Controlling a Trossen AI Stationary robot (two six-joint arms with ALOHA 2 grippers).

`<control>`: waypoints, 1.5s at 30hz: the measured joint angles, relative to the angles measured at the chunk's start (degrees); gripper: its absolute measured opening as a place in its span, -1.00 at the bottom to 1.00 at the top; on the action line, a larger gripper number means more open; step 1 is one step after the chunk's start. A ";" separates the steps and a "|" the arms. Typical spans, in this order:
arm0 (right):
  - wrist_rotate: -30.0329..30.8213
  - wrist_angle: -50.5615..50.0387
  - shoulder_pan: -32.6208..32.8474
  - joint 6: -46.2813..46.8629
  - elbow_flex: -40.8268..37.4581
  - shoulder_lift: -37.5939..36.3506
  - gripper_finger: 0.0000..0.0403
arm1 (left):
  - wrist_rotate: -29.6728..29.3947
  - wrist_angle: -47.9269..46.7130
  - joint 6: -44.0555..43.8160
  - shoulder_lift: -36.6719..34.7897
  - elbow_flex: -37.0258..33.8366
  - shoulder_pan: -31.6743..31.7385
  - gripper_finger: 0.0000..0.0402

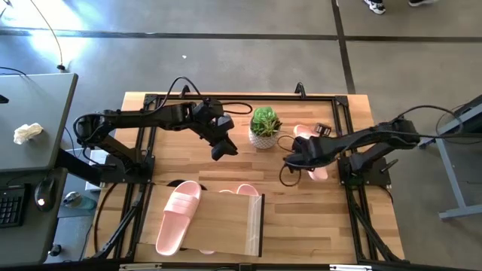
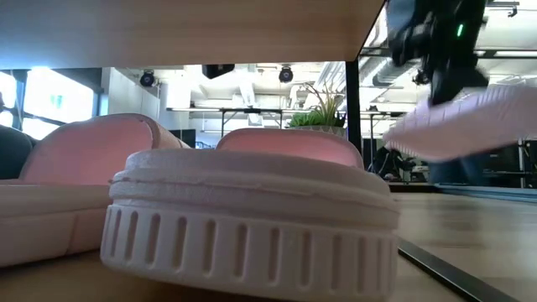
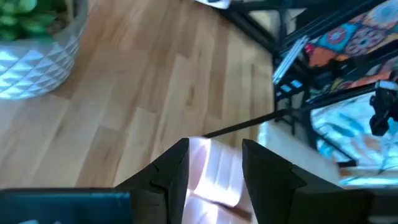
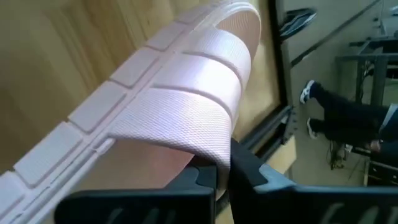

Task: Pick and place slides into the shelf
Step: Put the pink slide on the shelf

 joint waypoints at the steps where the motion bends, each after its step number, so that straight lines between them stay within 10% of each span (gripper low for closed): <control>1: -0.10 -2.68 1.40 1.40 2.06 -0.67 -1.00 | 0.44 0.94 -0.57 0.00 0.00 0.01 -0.34; 12: 5.65 -7.70 12.50 0.72 24.93 -3.25 -1.00 | 14.37 20.86 -10.35 0.00 0.00 3.42 -0.34; 22: 1.32 -6.62 14.06 -6.92 41.85 -2.99 -1.00 | 27.63 30.13 9.57 -0.17 0.00 9.36 -0.34; 35: 2.14 6.55 13.45 -32.30 46.76 -1.22 -1.00 | 29.01 29.58 -32.91 -0.15 0.00 17.75 -0.34; 45: 21.88 5.82 13.04 -53.89 46.74 6.62 -1.00 | 39.04 23.93 -50.41 -0.13 0.00 20.34 -0.34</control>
